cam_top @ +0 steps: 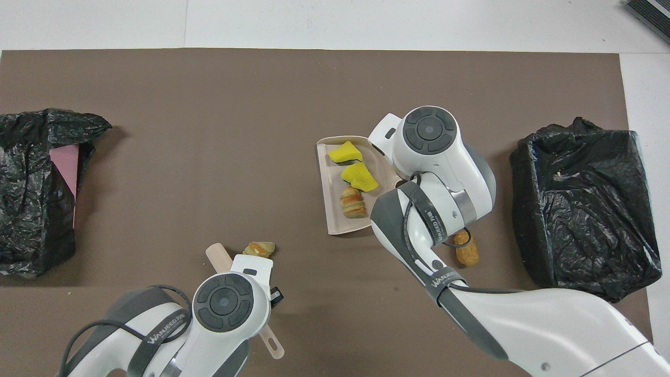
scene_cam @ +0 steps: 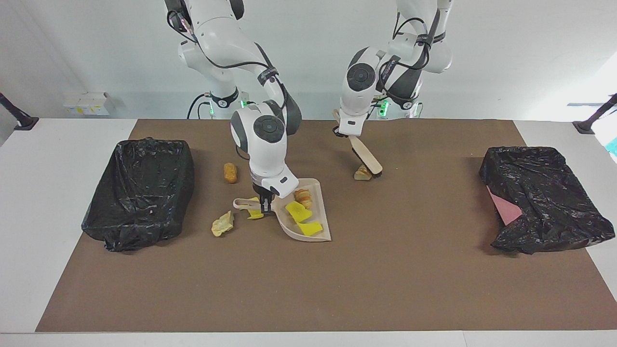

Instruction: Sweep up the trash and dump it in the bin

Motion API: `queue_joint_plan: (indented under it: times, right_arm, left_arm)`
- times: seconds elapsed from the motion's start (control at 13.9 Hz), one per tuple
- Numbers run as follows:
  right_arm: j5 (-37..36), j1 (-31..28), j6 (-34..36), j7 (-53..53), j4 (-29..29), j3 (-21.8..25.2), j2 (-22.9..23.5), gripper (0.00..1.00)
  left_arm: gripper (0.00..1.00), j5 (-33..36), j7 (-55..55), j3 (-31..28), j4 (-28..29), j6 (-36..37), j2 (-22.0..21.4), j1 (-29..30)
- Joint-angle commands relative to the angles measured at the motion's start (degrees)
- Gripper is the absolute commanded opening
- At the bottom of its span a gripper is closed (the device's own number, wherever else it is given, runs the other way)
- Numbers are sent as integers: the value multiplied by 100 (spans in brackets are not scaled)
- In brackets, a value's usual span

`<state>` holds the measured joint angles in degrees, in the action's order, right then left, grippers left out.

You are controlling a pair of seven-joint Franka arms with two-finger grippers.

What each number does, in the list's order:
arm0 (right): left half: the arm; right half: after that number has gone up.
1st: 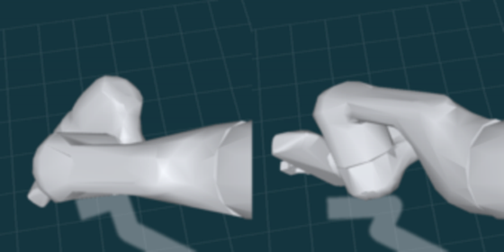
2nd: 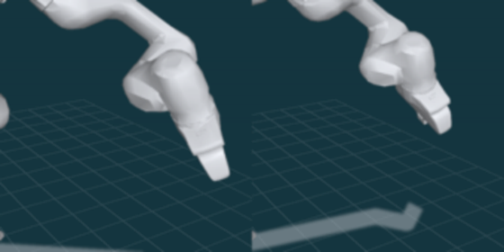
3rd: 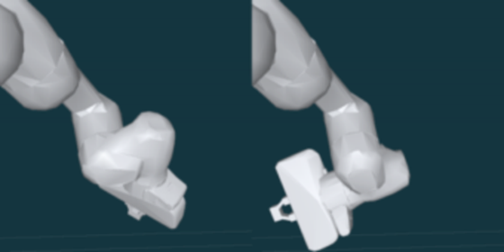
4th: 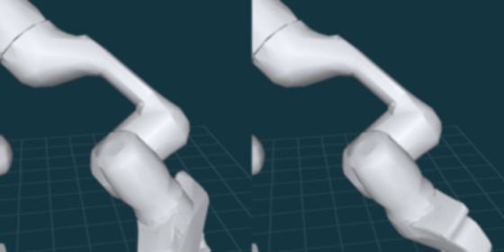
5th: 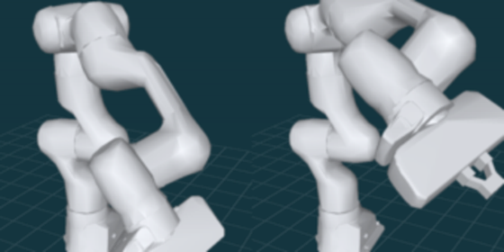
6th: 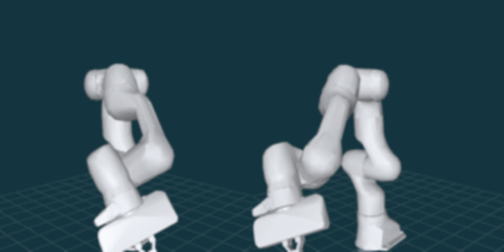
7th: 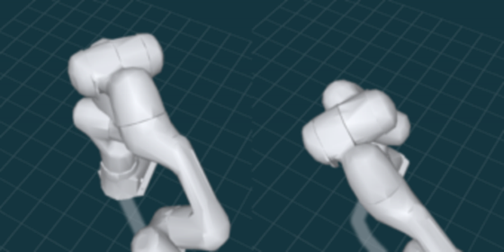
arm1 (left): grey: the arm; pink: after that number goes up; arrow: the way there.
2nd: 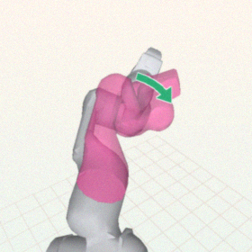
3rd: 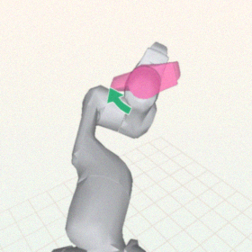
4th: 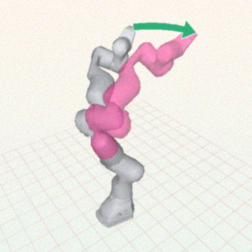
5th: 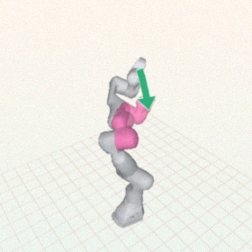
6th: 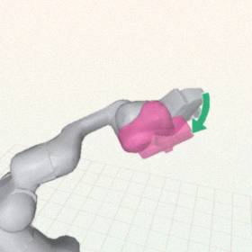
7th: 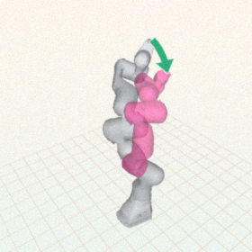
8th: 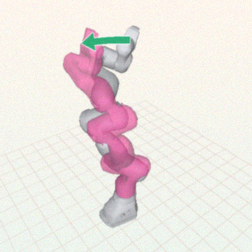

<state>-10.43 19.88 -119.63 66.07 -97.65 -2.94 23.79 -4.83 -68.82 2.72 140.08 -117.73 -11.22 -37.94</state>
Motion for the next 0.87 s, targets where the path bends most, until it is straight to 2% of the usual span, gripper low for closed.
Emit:
queue_joint_plan:
  times: [0.0,0.14,0.29,0.58,0.65,0.79]
  right_arm:
    - [-38,-90,-175,134,-52,-40,12,0]
    - [-38,-90,-175,134,-61,-40,12,0]
    - [-38,-90,-175,134,-61,-40,12,0]
    - [-38,-90,-184,134,-61,-40,12,0]
    - [-38,-90,-184,126,-61,-40,12,0]
    - [-30,-90,-210,126,-61,-40,12,0]
  left_arm:
    - [0,45,402,-9,-487,-347,618,23]
    - [0,18,755,-9,-980,-452,1076,23]
    - [0,-113,1280,0,-1403,-479,1358,32]
    - [0,-334,3056,18,-1729,-997,1955,-3]
    - [0,-438,3398,35,-1956,-1041,2131,-47]
    - [0,-938,4302,44,-2343,-1068,2326,-65]
